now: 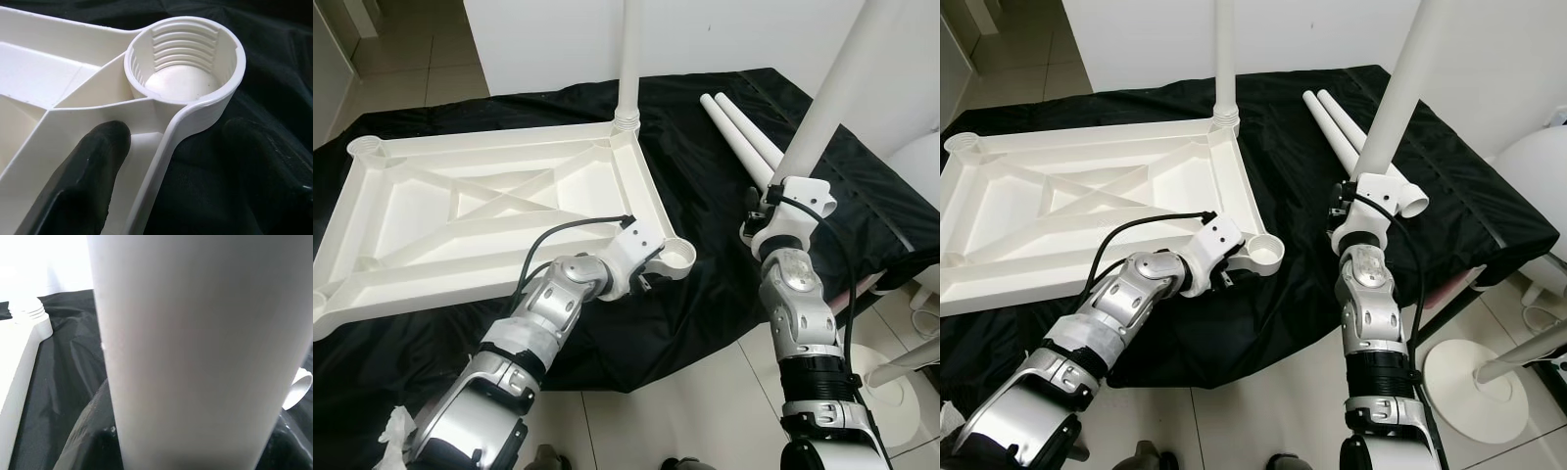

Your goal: Building children table

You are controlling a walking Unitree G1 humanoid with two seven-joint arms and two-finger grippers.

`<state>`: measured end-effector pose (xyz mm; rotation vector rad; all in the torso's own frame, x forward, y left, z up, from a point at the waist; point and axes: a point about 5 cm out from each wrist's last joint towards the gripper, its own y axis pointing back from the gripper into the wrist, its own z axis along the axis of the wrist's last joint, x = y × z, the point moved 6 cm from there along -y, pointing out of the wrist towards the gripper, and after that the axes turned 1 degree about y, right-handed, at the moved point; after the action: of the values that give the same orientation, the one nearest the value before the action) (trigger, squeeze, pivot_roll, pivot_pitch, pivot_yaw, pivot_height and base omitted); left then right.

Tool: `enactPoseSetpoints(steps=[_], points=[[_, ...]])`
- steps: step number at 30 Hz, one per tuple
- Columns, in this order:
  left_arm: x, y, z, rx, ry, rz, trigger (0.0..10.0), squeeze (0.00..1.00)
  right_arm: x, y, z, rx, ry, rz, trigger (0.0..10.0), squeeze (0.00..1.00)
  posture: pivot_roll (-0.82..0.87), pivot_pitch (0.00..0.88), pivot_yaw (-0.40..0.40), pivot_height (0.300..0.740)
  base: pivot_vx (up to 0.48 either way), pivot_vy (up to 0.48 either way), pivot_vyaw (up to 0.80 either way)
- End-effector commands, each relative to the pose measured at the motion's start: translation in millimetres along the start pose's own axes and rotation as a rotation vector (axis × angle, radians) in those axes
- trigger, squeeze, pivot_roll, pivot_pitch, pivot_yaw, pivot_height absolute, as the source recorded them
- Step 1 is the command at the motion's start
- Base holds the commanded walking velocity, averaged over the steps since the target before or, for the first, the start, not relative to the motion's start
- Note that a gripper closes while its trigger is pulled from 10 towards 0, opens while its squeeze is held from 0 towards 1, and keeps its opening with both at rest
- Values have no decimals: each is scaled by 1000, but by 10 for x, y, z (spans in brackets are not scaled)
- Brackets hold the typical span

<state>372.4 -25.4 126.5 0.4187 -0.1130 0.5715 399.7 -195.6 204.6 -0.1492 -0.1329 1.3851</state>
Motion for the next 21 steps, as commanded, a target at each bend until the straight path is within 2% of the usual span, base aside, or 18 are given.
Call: enactPoseSetpoints(steps=[1,2,4,12,21], points=[[138,-51,24,6,-14,177,10000,0,-14,17,-1,3,-1,-5,10000,0,-43,71,36,740,0,0,0],[138,-51,24,6,-14,177,10000,0,-14,17,-1,3,-1,-5,10000,0,-43,71,36,740,0,0,0],[21,-170,102,9,14,164,10000,0,-35,29,-11,3,0,-15,10000,0,-50,66,43,740,0,0,0],[-20,-239,247,-24,57,184,10000,0,-41,49,-20,3,0,-22,10000,0,-59,59,58,740,0,0,0],[-226,-332,479,-95,34,145,10000,0,-49,72,-35,2,1,-27,10000,0,-62,51,67,740,0,0,0]])
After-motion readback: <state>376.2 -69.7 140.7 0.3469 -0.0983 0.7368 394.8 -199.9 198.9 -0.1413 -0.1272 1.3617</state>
